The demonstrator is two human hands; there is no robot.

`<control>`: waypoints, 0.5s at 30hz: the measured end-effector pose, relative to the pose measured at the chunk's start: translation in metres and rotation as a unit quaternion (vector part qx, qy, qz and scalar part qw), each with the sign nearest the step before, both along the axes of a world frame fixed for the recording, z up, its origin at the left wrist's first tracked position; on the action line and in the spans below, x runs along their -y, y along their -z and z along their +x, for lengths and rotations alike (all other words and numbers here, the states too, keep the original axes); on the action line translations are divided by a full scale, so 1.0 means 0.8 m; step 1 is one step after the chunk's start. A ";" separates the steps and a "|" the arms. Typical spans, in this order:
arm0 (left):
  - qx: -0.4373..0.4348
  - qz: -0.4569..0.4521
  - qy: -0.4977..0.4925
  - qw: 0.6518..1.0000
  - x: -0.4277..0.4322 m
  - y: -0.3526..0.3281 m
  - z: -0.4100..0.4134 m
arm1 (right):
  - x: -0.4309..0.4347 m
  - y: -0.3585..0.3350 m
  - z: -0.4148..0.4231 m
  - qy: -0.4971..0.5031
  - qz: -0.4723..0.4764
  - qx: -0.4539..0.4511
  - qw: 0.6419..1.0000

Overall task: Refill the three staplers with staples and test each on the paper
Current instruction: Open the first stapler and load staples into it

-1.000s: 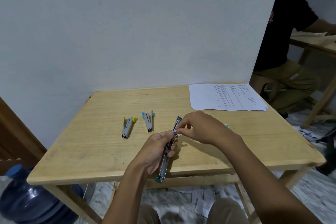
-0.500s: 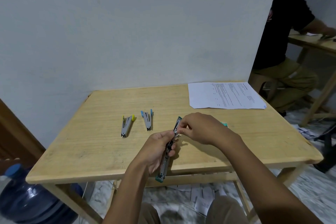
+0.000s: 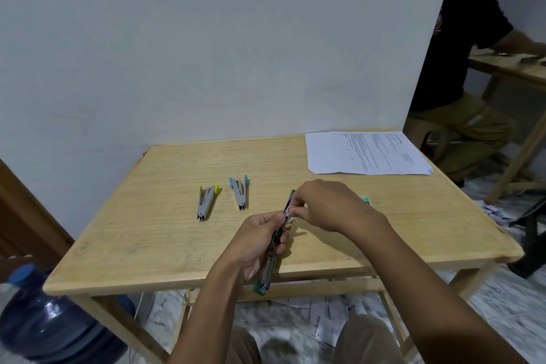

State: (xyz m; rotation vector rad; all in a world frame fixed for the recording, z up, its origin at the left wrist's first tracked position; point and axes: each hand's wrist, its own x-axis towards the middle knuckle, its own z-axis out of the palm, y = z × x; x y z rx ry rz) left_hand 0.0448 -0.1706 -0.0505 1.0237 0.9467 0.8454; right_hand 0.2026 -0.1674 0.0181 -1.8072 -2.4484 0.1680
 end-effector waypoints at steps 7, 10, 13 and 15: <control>0.040 -0.030 0.007 0.999 -0.001 0.002 -0.003 | 0.001 0.012 0.000 0.029 -0.006 -0.106 0.994; 0.050 -0.033 0.011 0.998 0.002 0.000 -0.004 | 0.001 0.014 0.002 0.038 -0.008 -0.152 0.988; 0.057 -0.040 0.014 0.997 0.004 -0.002 -0.006 | -0.003 0.018 0.004 0.040 -0.010 -0.203 0.978; 0.072 -0.046 0.016 0.996 0.005 -0.002 -0.007 | -0.005 0.022 0.007 0.041 -0.006 -0.229 0.973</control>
